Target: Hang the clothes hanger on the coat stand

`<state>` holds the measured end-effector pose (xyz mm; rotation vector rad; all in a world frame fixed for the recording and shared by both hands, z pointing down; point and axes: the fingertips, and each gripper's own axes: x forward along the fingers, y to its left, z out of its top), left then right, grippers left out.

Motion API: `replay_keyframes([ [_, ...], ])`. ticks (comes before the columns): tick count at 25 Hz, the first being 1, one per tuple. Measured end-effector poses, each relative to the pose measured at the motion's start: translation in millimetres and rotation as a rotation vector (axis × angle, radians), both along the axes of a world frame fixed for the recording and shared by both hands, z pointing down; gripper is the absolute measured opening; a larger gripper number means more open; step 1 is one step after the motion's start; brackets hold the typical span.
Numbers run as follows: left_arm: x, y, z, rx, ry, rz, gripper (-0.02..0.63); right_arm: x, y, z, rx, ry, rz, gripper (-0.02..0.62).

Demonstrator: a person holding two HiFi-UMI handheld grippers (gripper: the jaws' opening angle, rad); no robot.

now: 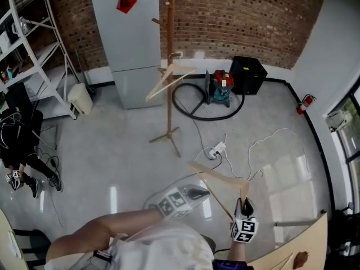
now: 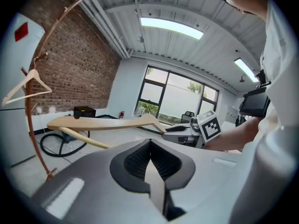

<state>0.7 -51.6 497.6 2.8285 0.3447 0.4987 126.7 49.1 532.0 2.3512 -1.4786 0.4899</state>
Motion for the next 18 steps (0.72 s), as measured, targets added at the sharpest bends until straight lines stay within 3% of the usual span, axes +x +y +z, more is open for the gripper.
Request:
replay_keyframes([
  [6, -25.3, -60.6, -17.5, 0.005, 0.04, -0.15, 0.002, -14.2, -78.7, -20.2, 0.01, 0.041, -0.161, 0.11],
  [12, -54.5, -122.1, -12.2, 0.001, 0.033, -0.316, 0.002, -25.4, -160.2, -29.3, 0.034, 0.077, -0.321, 0.109],
  [18, -41.8, -162.1, -1.0, -0.022, 0.013, -0.457, 0.002, -12.8, -219.2, -21.8, 0.034, 0.067, -0.467, 0.11],
])
